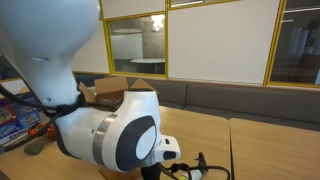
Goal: Pick up the bottle from the table and put it in the box
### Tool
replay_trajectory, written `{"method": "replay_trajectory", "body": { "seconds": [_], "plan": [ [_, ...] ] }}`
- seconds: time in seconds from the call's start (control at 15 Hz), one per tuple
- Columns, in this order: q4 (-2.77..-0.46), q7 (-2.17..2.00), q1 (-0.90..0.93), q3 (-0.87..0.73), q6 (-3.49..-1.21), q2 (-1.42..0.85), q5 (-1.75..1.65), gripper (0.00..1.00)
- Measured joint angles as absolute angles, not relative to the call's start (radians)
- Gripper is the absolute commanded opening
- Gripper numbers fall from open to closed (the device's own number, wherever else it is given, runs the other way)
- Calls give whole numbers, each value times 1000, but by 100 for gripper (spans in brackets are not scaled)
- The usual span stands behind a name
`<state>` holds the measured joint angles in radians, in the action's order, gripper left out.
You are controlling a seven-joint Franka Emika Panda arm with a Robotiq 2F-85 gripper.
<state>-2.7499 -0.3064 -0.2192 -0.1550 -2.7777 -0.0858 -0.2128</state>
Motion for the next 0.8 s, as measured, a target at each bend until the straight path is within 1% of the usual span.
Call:
{"method": "replay_trajectory", "body": {
  "seconds": [0.13, 0.33, 0.8],
  "plan": [
    [-2718, -273, -219, -171, -2825, -180, -184, 100],
    [-2637, -226, -219, -181, -2839, -283, -139, 100],
    [-2489, -182, -219, -213, -2839, -389, -124, 100]
  ]
}}
